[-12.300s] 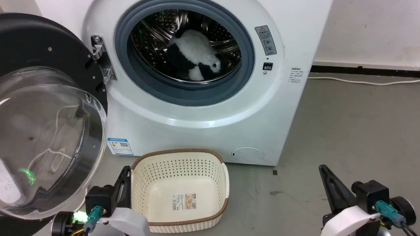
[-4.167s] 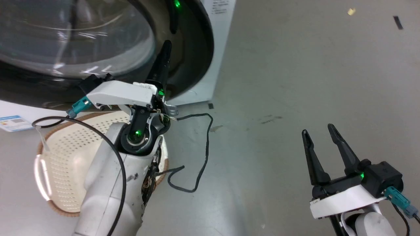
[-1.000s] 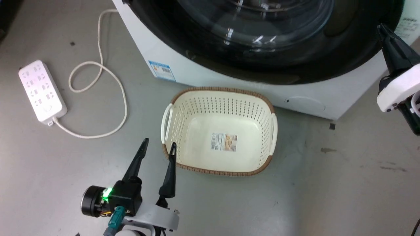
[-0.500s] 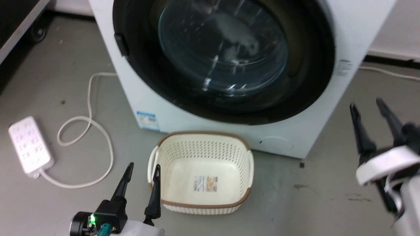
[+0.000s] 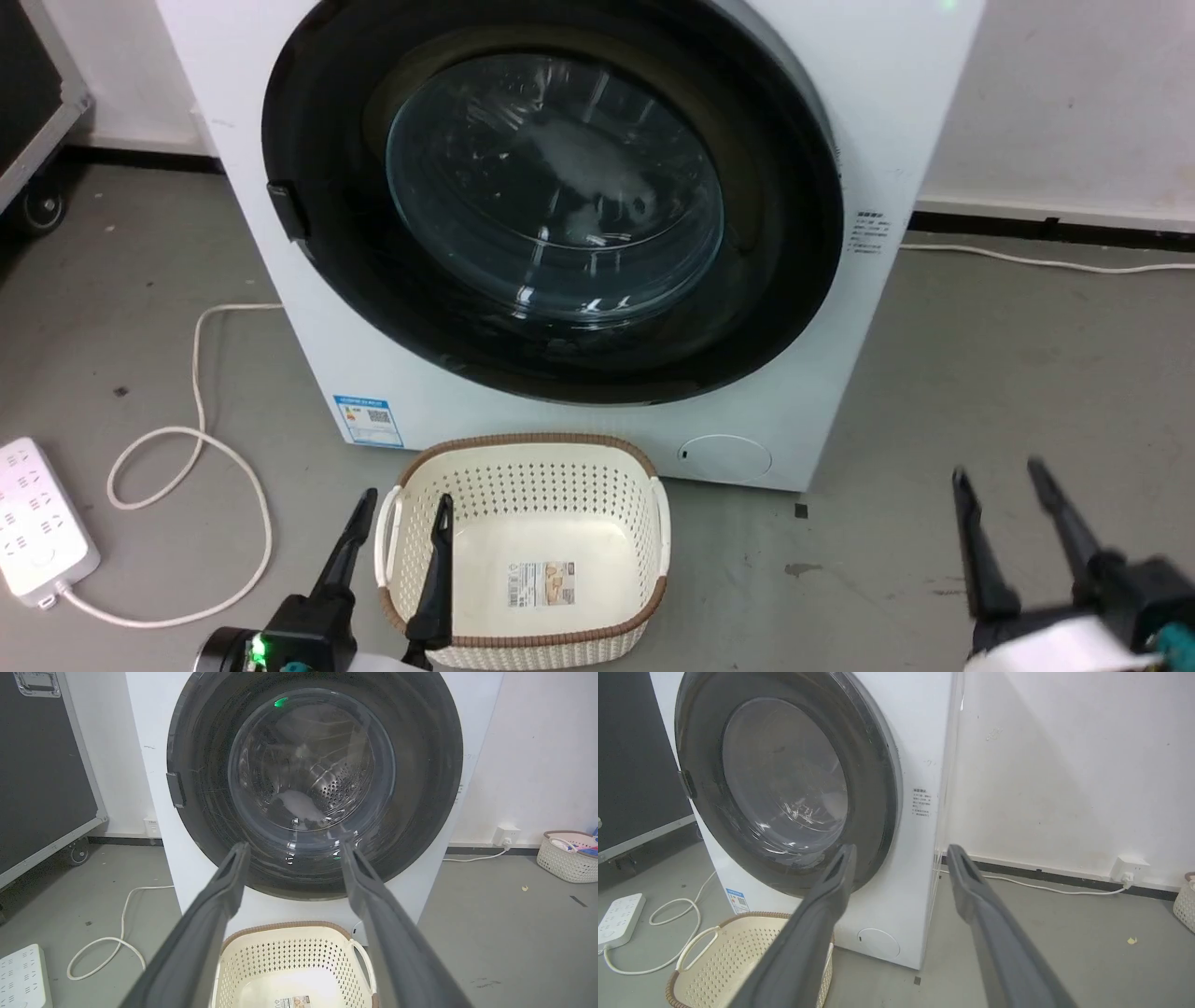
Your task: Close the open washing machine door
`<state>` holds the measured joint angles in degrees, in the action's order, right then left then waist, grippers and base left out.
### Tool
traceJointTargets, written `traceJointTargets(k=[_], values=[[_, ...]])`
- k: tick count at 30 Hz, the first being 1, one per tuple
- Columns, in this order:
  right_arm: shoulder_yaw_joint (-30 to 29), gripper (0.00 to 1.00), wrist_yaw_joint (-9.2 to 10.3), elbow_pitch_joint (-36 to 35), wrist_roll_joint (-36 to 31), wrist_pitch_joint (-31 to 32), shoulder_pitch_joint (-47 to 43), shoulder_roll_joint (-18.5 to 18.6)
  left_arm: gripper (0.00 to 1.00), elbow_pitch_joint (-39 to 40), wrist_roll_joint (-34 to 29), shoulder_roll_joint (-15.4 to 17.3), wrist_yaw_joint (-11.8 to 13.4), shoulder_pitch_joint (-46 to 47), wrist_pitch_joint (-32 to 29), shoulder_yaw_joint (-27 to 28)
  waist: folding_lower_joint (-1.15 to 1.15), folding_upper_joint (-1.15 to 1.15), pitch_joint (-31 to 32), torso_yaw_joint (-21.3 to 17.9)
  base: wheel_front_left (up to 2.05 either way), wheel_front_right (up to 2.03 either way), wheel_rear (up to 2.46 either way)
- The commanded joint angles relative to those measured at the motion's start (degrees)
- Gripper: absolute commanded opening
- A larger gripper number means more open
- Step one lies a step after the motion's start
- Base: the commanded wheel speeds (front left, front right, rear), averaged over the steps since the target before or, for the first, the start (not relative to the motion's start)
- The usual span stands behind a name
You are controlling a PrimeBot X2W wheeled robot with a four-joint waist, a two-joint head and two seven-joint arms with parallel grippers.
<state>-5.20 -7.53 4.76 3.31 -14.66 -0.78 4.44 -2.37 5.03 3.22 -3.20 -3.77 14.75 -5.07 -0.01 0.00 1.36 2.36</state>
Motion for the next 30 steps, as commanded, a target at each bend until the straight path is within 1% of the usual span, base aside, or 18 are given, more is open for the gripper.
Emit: traceJointTargets(k=[1, 6, 15, 16, 30], values=[[0.37, 1.00, 0.04, -0.16, -0.83, 0.13, -1.83, -0.64, 1.00, -0.15, -0.59, 0.30, -0.31, -0.76, 0.25, -0.04, 0.01, 0.00, 0.10, -0.22, 0.00, 0.00, 0.00], [1.25, 1.00, 0.04, 1.54, -0.08, 0.39, -4.00, -1.37, 1.00, -1.48, -0.62, 0.40, -0.92, -1.10, 0.25, -0.45, 0.01, 0.00, 0.21, -0.72, 0.00, 0.00, 0.00], [1.98, 1.00, 0.04, 1.62, -0.83, 0.07, -4.03, -1.55, 1.00, -3.20, -0.52, 0.47, -1.29, -1.15, 0.25, -0.45, 0.01, 0.00, 0.36, -1.11, 0.00, 0.00, 0.00], [1.93, 0.00, 0.00, 1.76, -0.69, 0.36, -3.53, -1.26, 0.00, -3.23, -0.36, 0.19, -1.02, -0.46, -0.01, -0.37, 0.01, 0.00, 0.36, -1.10, 0.00, 0.00, 0.00], [2.22, 0.00, 0.00, 1.12, -0.94, 1.83, -3.07, -1.28, 0.00, -2.72, -0.81, 0.03, -0.58, -0.03, -1.54, 0.18, 0.01, 0.00, 0.19, -1.24, 0.00, 0.00, 0.00]])
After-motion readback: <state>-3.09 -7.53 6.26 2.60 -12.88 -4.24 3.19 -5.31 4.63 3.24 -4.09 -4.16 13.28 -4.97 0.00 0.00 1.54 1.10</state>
